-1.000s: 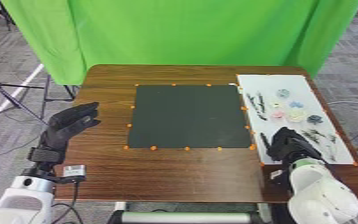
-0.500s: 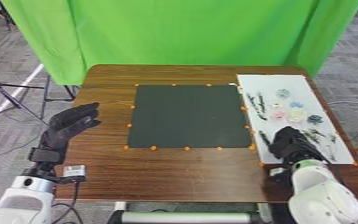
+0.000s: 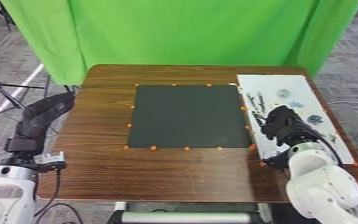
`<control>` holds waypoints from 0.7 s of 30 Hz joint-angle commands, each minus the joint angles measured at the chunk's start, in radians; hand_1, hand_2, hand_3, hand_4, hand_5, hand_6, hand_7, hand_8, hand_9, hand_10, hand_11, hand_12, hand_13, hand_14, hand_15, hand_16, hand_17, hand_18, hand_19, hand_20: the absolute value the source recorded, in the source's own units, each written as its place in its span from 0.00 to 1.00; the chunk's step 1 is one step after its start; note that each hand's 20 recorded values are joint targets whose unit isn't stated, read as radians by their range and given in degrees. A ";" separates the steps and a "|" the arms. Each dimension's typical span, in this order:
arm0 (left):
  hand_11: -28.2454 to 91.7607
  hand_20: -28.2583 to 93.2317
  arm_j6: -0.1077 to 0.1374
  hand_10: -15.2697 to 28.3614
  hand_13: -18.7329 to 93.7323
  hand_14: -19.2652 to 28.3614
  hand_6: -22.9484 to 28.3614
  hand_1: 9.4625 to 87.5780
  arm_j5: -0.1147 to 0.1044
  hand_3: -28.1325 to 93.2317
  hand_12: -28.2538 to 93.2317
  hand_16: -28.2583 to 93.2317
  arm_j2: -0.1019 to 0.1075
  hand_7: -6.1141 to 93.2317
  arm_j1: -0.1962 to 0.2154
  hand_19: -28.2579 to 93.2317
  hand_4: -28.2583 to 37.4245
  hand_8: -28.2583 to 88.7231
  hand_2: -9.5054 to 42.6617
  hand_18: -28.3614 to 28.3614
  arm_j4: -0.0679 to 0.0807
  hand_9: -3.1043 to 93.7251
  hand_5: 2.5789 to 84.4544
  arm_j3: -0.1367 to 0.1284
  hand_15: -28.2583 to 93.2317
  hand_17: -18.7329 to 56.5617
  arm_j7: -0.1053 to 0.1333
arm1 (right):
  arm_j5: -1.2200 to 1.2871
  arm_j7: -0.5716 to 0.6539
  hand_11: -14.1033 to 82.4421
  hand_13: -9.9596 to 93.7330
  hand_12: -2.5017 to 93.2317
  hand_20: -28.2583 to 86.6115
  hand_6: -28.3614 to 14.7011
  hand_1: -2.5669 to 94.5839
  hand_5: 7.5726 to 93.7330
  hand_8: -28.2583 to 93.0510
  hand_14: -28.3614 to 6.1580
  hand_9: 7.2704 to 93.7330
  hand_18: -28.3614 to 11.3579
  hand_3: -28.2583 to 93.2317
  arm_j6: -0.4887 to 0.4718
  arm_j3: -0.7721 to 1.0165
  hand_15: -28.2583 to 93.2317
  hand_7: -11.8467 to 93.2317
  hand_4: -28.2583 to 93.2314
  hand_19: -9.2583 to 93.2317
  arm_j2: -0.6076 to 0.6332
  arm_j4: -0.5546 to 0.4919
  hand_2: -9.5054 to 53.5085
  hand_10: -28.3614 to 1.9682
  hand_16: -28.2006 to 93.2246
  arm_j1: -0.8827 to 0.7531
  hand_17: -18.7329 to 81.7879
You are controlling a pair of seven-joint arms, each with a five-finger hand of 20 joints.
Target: Arrange flowers
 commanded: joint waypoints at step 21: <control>0.37 0.35 0.004 0.68 0.43 0.75 0.52 0.23 0.010 0.76 0.31 0.22 0.042 0.20 0.022 0.29 0.17 0.18 0.04 0.70 0.107 0.44 0.49 -0.035 0.34 0.34 0.023 | 0.044 -0.044 0.43 1.00 0.50 0.67 0.51 0.67 0.70 0.37 0.89 0.96 0.52 0.67 -0.015 -0.560 0.74 0.56 0.33 0.93 -0.378 0.241 0.00 0.56 0.46 0.550 0.89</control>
